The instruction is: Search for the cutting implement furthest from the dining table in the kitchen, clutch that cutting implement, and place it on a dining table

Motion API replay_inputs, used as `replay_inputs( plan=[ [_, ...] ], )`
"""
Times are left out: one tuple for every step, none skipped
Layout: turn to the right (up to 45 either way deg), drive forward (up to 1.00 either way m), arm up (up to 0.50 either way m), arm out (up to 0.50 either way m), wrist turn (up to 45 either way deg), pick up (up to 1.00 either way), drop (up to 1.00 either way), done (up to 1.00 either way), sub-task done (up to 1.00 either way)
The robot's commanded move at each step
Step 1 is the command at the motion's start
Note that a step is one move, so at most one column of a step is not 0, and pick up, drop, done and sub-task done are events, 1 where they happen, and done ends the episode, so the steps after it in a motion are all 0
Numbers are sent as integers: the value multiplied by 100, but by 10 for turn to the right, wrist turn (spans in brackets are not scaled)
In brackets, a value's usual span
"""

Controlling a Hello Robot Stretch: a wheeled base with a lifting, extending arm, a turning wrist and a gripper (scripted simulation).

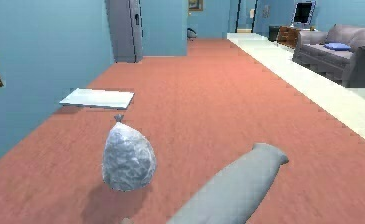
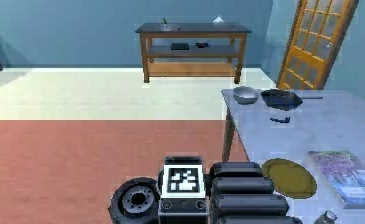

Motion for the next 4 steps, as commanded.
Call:
replay_inputs(
  plan=[
    [0,20,0,0,0,0,0,0,0],
    [450,0,0,0,0,0,0,0,0],
    [420,0,0,0,0,0,0,0,0],
    [0,65,0,0,0,0,0,0,0]
  ],
)
